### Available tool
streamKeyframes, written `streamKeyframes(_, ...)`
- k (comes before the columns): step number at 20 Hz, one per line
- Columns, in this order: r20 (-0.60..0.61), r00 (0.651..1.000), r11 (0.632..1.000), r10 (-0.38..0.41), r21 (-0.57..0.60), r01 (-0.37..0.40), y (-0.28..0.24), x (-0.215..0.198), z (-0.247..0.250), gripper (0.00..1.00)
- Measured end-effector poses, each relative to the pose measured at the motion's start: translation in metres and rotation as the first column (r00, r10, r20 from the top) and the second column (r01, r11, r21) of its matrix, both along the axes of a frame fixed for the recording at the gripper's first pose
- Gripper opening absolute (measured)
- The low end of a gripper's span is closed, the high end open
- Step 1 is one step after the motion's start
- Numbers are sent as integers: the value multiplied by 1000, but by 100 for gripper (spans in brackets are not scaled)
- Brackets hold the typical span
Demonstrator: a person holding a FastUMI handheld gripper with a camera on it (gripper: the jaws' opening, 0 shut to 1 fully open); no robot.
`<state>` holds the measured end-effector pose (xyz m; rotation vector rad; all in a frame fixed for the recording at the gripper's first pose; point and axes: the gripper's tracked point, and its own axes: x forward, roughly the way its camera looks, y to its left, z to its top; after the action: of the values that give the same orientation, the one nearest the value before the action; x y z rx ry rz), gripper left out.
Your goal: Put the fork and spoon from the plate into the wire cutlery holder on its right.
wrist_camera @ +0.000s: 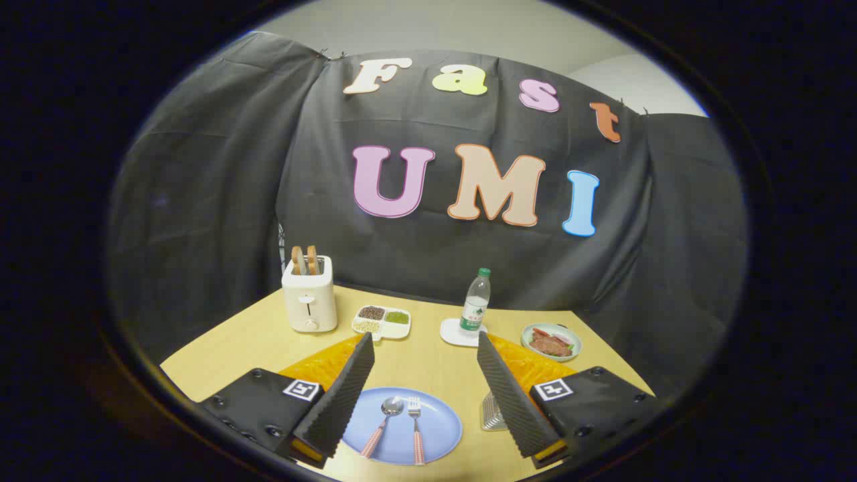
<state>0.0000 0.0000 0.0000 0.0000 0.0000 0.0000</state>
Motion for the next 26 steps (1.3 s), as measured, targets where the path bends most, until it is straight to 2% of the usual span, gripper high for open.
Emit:
streamKeyframes(5, -7, 1000, 999, -12, 32, 12, 0, 1, -1, 100)
streamKeyframes(17, -31, 999, 999, -29, 18, 29, 1, -3, -9, 100)
streamKeyframes(21, -77, 997, 1000, -27, 14, 28, 4, -3, -28, 100)
streamKeyframes(26, -173, 985, 999, -24, 38, 31, 4, 2, -76, 100)
